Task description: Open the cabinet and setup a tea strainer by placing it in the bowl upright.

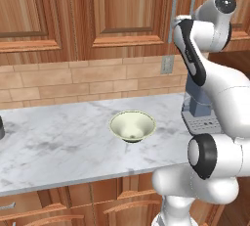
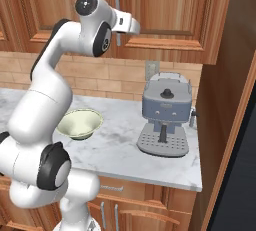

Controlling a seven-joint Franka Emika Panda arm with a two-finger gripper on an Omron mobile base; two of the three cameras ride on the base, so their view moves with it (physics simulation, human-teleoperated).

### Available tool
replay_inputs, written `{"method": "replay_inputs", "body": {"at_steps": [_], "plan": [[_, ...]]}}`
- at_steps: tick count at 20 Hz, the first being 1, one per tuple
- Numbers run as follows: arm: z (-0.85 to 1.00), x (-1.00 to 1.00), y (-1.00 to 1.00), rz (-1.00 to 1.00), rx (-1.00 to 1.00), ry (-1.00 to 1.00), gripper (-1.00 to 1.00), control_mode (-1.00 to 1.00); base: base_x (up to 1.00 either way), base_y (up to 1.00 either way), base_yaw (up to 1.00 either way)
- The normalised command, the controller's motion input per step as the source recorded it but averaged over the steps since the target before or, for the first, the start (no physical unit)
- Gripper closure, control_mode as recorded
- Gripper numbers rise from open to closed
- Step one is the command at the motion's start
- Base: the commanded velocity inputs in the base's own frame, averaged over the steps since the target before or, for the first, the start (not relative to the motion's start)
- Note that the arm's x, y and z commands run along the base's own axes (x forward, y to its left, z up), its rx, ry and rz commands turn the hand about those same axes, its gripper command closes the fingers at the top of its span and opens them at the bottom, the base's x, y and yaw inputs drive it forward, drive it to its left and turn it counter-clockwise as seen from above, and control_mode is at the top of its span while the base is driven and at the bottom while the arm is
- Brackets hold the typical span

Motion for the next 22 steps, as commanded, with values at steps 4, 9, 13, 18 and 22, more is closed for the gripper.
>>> {"method": "replay_inputs", "body": {"at_steps": [4,9,13,18,22], "plan": [[-0.21,0.34,0.00,0.00,0.00,0.00,-1.00,-1.00,0.00,0.00,0.00],[-0.19,0.43,0.00,0.00,0.00,0.00,-1.00,-1.00,0.00,0.00,0.00],[-0.15,0.37,0.00,0.01,0.00,0.00,-1.00,-1.00,0.00,0.00,0.00],[-0.19,0.42,0.00,0.06,0.00,-0.02,1.00,-1.00,0.00,0.00,0.00],[-0.17,0.37,0.00,0.08,0.00,-0.08,1.00,-1.00,0.00,0.00,0.00]]}}
